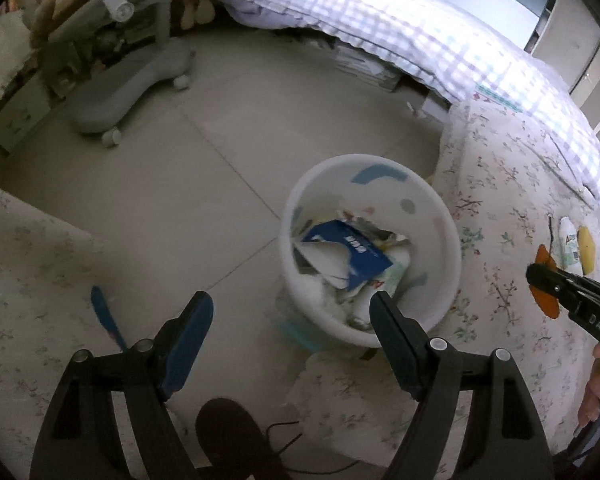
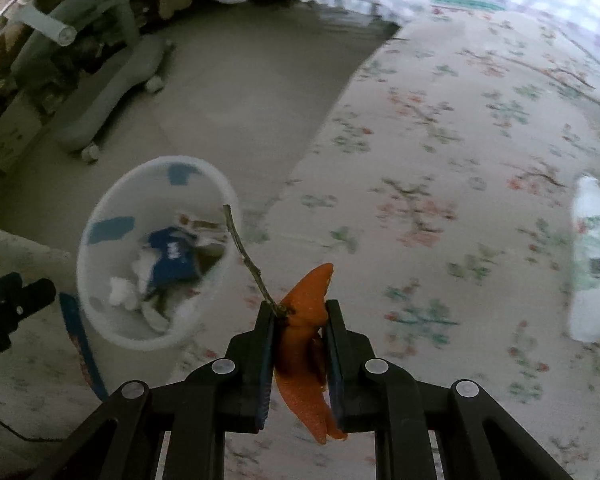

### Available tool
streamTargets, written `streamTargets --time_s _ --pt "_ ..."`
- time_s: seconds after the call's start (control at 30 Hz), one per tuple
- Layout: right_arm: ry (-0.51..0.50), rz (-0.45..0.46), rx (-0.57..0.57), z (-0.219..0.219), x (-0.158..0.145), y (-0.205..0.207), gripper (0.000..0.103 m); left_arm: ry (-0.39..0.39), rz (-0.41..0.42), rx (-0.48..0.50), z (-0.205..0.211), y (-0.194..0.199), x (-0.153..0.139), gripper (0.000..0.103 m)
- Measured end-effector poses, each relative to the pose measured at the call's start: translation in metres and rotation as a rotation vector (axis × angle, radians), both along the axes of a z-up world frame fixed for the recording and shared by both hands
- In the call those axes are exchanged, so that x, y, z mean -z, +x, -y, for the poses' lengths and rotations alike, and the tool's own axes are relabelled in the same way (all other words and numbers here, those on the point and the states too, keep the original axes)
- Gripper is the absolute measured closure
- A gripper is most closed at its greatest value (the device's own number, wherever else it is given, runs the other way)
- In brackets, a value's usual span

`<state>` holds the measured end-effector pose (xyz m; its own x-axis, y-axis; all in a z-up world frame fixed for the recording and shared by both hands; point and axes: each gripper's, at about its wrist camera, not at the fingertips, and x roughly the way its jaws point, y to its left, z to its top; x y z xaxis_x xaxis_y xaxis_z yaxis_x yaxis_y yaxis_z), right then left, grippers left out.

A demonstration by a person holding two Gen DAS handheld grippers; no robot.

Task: Collect trash
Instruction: 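Carry the orange peel over the bin and open the right gripper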

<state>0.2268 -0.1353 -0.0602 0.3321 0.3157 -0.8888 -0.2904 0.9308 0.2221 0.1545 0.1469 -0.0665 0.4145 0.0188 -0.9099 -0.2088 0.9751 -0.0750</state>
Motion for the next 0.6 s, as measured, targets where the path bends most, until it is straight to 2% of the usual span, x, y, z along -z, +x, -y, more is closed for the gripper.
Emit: streamTargets --time_s 0.33,0.6 --pt "0.03 0.0 -0.061 -0.059 0.01 0.002 0.082 0.048 0.002 -0.01 -0.014 -0.009 0.002 0.014" --pt "0.055 0.015 -0.076 -0.087 0.018 0.008 0.081 0.064 0.001 -0.013 -0.021 -0.013 0.003 0.013"
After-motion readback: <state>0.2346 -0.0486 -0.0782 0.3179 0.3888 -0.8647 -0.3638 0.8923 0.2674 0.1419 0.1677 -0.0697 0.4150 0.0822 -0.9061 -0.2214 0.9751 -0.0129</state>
